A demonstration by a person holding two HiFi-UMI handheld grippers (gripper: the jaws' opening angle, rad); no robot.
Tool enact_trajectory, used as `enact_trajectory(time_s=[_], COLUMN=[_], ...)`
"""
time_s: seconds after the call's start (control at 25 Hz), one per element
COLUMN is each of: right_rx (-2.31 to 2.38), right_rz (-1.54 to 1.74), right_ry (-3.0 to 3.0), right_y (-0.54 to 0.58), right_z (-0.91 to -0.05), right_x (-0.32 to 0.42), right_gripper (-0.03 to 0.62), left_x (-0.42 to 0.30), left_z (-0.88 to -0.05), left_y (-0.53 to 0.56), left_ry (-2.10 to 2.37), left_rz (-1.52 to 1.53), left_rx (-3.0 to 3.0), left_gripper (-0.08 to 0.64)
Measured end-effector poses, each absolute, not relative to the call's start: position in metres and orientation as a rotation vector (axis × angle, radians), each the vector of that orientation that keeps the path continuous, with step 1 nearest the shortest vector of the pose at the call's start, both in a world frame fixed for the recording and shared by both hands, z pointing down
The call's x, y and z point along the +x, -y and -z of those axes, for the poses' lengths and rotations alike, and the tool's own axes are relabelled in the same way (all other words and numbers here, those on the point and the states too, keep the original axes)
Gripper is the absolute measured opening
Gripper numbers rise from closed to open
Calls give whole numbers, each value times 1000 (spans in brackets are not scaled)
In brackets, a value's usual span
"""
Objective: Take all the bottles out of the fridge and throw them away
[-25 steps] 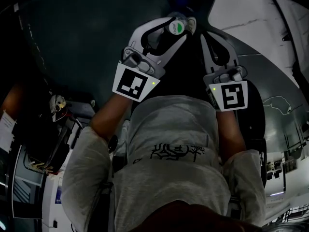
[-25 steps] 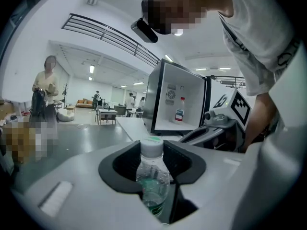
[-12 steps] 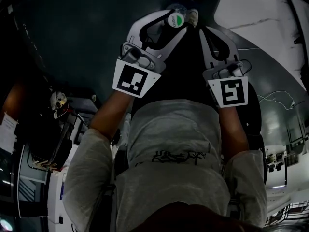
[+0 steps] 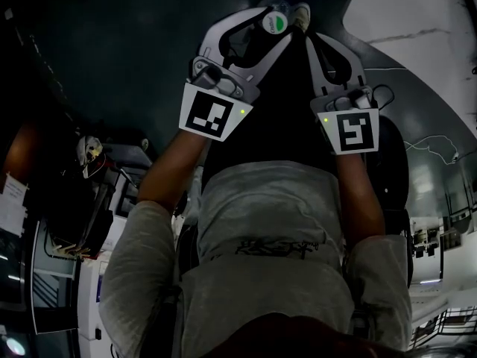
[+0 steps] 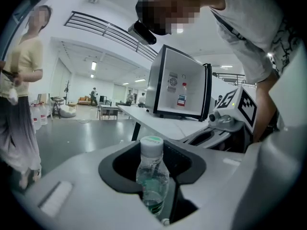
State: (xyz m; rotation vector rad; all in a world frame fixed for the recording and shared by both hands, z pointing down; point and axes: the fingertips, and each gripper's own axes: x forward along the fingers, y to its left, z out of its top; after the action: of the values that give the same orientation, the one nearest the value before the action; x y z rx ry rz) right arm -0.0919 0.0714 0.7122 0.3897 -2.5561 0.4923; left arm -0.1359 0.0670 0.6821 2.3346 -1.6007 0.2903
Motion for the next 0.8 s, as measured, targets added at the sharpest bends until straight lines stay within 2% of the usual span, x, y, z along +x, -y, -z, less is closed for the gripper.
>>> enact_trajectory(time_s=[0.8], right_rx=[480], right_rz=[-622], right_ry=[2502], right_y=[-61], right_z=[-783], right_x=[-87], right_gripper=[9], left_x=[-128], left_z=[-753], left_y=[-52], left_ry=[1589], left_rz=[-325], left_rx=[2305], left_gripper=[149])
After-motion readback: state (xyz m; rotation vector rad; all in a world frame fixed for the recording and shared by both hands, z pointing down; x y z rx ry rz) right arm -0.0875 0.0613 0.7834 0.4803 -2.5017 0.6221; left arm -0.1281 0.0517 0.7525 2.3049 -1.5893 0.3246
